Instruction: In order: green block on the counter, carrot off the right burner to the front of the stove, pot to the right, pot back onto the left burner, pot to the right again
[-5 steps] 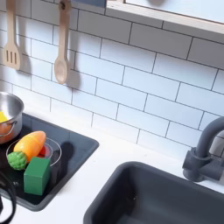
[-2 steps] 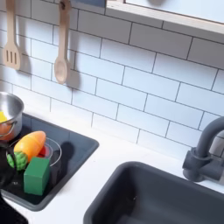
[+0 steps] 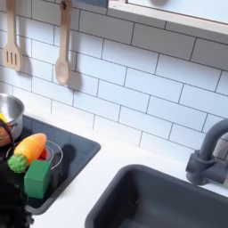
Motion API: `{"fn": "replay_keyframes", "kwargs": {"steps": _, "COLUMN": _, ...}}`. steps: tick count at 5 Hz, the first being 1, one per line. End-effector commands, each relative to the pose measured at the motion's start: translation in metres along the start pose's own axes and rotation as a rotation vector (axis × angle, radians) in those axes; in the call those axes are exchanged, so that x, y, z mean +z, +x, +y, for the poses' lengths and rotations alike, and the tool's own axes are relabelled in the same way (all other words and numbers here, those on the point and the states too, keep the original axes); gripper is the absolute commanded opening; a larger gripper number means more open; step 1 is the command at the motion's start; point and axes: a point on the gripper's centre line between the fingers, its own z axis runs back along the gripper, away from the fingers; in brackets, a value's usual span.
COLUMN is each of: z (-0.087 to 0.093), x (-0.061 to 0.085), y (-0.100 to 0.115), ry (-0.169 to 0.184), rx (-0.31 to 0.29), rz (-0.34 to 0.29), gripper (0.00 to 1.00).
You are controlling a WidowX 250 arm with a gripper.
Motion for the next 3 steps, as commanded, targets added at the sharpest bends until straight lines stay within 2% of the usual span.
{"fn": "replay_keyframes", "kwargs": {"steps": 1, "z": 0.011, "x": 0.001, "y": 0.014, "ry": 0.012, "rx": 0.032, "rz": -0.022, "gripper": 1.00}}
{"fn": "replay_keyframes", "kwargs": {"steps": 3, "z": 0.027, "x": -0.003, "y": 0.027, "ry": 0.008, "rx": 0.074, "rz": -0.008, "gripper": 1.00}}
